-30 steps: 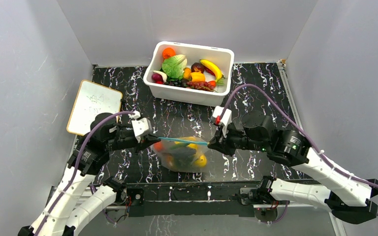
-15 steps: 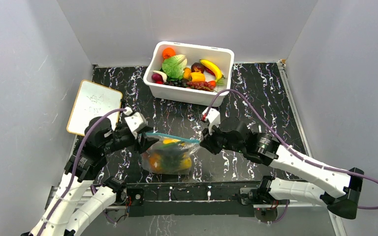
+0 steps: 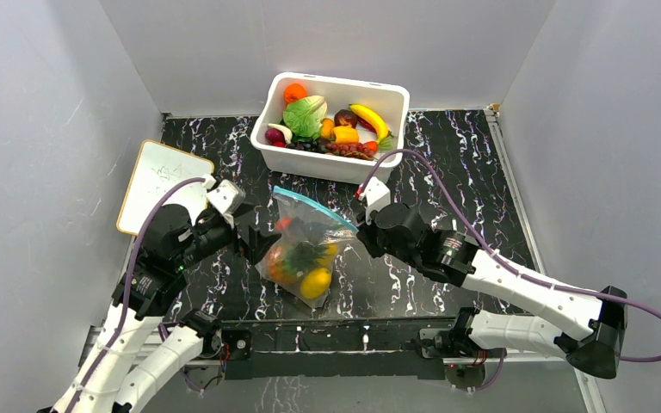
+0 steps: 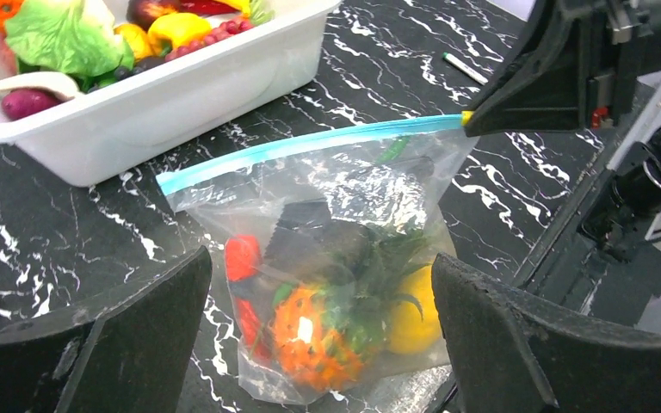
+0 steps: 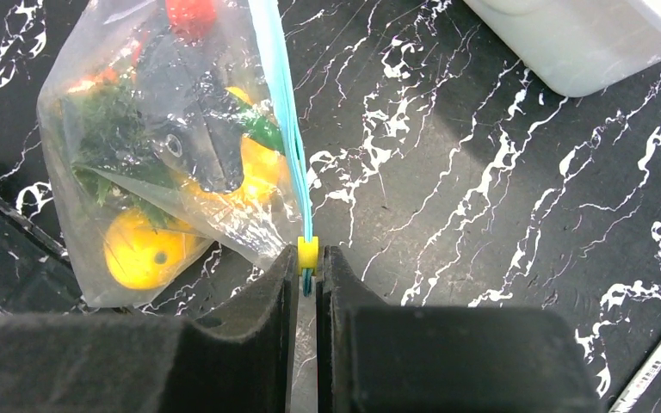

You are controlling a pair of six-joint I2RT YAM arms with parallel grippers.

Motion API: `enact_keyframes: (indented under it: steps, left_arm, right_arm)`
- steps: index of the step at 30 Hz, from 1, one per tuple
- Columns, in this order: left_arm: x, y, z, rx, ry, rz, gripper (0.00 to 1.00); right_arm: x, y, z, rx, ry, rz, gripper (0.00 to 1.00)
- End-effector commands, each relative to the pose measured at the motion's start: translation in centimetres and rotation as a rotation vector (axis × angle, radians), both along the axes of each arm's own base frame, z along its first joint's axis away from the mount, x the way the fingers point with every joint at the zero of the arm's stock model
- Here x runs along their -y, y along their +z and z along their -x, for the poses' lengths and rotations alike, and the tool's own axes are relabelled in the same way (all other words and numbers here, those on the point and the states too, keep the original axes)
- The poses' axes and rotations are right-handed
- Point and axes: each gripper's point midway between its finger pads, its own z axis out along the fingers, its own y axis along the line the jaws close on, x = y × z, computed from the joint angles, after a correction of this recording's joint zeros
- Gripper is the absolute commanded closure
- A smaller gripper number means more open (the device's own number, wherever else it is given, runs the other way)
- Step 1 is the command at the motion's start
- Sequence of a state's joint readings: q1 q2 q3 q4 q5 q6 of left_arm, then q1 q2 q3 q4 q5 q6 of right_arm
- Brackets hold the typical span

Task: Place the food in the zip-top bag and seal the zipper
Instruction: Place the zipper food storage bag at the center of the board.

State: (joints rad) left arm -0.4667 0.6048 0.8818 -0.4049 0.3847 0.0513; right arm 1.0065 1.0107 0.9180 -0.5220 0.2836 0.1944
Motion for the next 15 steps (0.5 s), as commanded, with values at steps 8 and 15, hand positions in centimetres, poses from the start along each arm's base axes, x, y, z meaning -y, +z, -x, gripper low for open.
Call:
enact_keyframes:
  steps: [8, 15]
  left_arm:
    - [-2.6, -1.8, -1.3, -0.124, 0.258, 0.069, 0.02]
    - [-3.6, -1.1, -2.5, -0.159, 0.375, 0.112, 0.02]
  right_arm:
    - [1.3, 0.6, -0.7, 0.013, -0.13, -0.076, 0.98]
    - [3.2, 2.5, -1.7, 0.093, -0.217, -0.084, 0.85]
